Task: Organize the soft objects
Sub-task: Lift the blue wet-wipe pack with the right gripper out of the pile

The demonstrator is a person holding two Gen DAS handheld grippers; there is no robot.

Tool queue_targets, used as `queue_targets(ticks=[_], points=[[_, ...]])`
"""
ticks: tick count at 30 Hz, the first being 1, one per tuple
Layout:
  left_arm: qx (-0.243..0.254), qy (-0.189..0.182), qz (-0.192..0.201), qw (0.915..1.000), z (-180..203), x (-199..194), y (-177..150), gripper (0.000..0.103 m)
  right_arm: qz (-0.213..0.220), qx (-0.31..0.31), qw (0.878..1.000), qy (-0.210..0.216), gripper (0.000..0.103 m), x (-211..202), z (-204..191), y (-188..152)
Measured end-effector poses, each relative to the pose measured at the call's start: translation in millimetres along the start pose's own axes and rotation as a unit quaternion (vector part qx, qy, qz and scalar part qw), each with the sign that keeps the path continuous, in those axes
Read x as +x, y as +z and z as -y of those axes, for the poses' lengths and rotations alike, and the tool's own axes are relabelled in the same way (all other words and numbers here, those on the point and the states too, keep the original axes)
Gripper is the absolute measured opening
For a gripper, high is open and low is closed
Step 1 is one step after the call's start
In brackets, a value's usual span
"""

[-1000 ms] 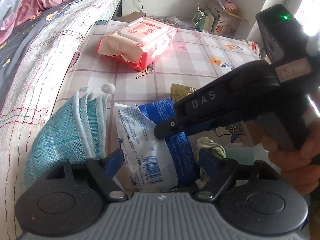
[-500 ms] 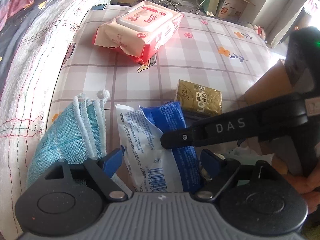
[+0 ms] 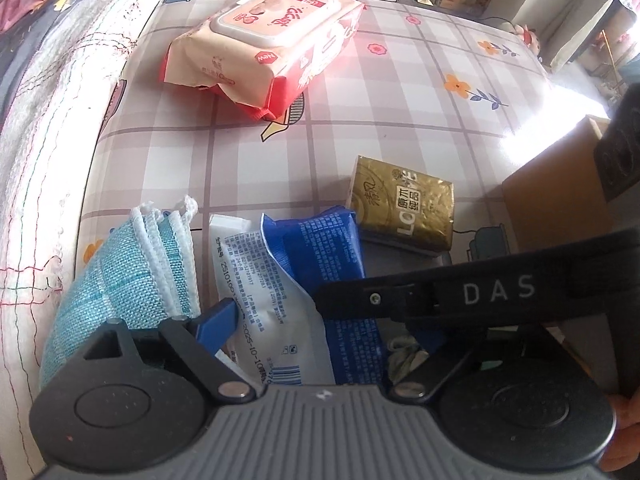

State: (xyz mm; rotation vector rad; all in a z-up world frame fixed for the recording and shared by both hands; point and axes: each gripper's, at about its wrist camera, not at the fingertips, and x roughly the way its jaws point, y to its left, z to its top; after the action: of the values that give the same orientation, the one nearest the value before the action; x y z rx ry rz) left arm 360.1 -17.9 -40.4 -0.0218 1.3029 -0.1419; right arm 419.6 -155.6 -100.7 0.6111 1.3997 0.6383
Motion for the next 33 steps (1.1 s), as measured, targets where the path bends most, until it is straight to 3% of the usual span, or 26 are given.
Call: queue_targets(ticks=[4,9,13,17,23,33], points=[[0.001,-0.007,0.014,0.9999,-5,-10,-8,0.09,0.008,-0.014,1.0,0.006,0.024,-5,-6,-3],[-0.004,-0.041,0.032,0.9986,-15,-27,-24,0.089,0.025,-0.046,0.999,0.002,0.019,-17,-25,-7],[-0.005,-0.09,0.058,0.9943,-20,-38,-39,0.087,0.037,-0.056,0.998,0.017,0.0,-30,-37,-9],[-0.002,-0.092,0.078,0.9927,-19,-43,-49,0.086,0.051,-0.075,0.996,-0.01,0.0,-40,-50,-12],[0.021,-0.054,0.093,0.994,-20,-49,-73,0.082,0.054,-0.052,0.997,-0.032,0.003,-46,-41,-20],[-0.023,-0.102,0.137,0.985,-57,-86,-147,0.081,0.048,-0.062,0.996,-0.032,0.011,-53,-47,-41]])
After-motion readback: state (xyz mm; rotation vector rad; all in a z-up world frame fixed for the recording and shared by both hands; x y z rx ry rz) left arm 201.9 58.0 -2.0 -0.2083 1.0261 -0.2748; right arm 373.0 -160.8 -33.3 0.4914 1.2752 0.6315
